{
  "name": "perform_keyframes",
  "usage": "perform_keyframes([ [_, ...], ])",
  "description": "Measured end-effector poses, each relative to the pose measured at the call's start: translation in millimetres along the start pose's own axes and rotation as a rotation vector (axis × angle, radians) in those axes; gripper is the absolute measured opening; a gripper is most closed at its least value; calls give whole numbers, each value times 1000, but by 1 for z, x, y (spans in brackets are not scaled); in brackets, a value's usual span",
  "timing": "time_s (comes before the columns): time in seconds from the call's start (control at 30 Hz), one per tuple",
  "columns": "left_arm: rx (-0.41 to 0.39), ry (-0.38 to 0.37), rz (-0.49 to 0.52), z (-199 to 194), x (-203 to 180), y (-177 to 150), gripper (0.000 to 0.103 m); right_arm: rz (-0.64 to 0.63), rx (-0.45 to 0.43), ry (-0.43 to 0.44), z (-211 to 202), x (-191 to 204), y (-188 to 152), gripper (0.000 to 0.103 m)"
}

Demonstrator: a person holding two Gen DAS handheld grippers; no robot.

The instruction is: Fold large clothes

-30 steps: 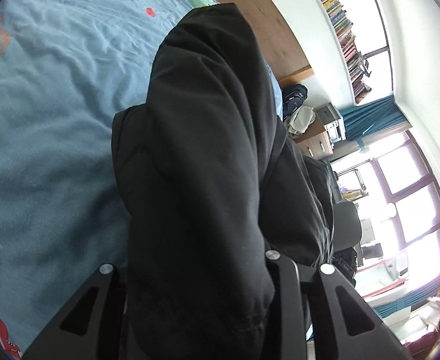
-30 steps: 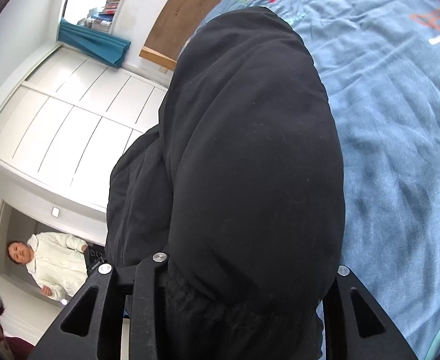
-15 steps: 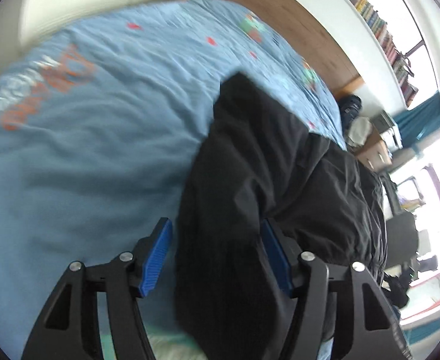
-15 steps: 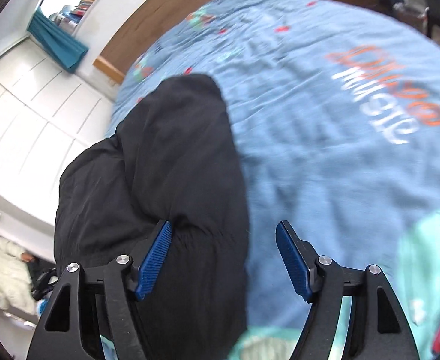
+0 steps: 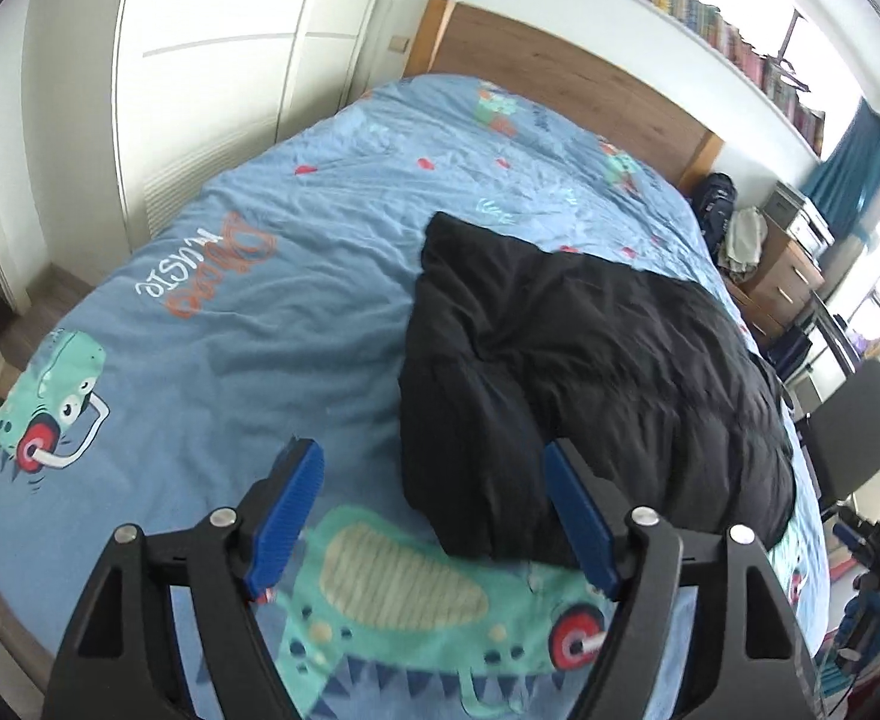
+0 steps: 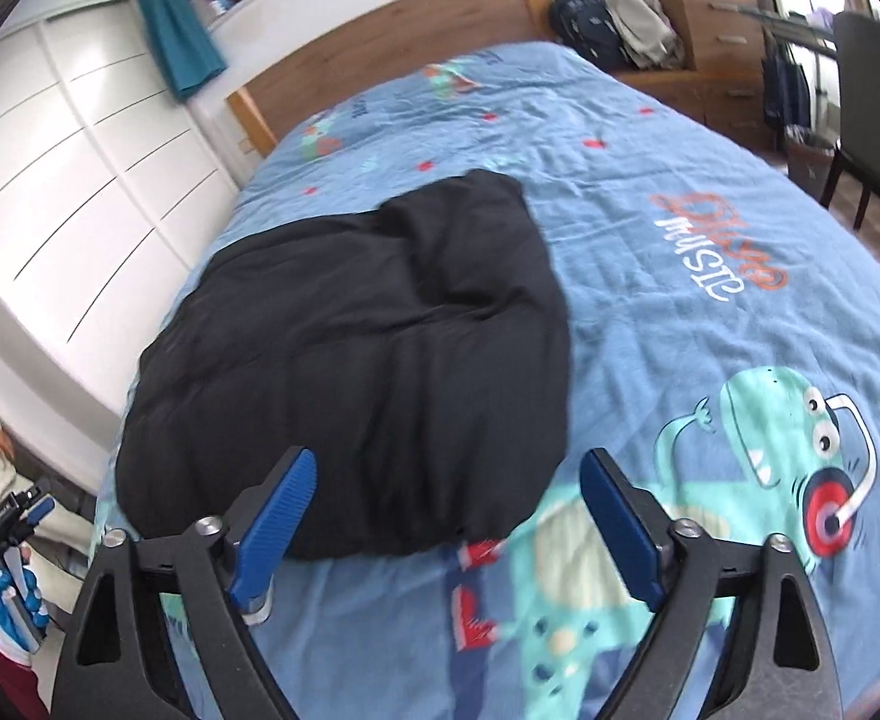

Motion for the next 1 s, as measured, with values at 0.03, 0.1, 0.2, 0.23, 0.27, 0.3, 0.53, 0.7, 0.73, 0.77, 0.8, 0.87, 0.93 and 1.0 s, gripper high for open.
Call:
perform_keyframes([
  [0.03,-6,3,11,-8,-5,-7,76,-17,-10,-4,-8,9,-6,95],
  [0.1,-24,21,33,-23,-13,-22,76,-54,-23,-16,-20,26,-17,98],
  [0.2,-36,42,53,-40,-26,-46,82,-104,-37,-31,-33,46,-32,102],
  [0.23,-40,48,59,-44,-29,-53,82,-123,-43,-35,-38,53,-39,102],
  [0.27,-45,58,68,-49,-33,-61,82,-136,-47,-38,-42,59,-43,102],
  [0.3,-52,75,84,-54,-38,-69,82,-156,-51,-42,-47,67,-50,102],
  [0.53,-109,176,201,-89,-68,-117,82,-242,-42,-46,-62,101,-91,102],
  [0.7,-137,207,261,-107,-87,-140,82,-269,-27,-34,-68,114,-118,102],
  [0.73,-142,217,269,-109,-89,-143,82,-270,-25,-33,-69,114,-121,102],
  [0.77,-146,225,275,-111,-90,-145,82,-269,-24,-32,-70,114,-123,102],
  [0.8,-151,233,281,-114,-92,-148,82,-268,-25,-31,-72,114,-126,102],
  [0.87,-157,243,288,-116,-95,-151,82,-268,-27,-31,-75,113,-129,102],
  [0.93,-160,259,292,-117,-97,-153,82,-269,-28,-32,-77,112,-132,102],
  [1.0,-163,283,301,-117,-99,-156,82,-266,-30,-34,-79,110,-134,102],
])
Point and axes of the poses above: each gripper's, at about its wrist camera, not at the fingertips, and z roughly the way its jaws point, x to its left, y to its top, the point moved 8 cm from there along z, roughly the way its jaws point, and after that the axes turned 5 degrees about -z, right-handed, at the moved point
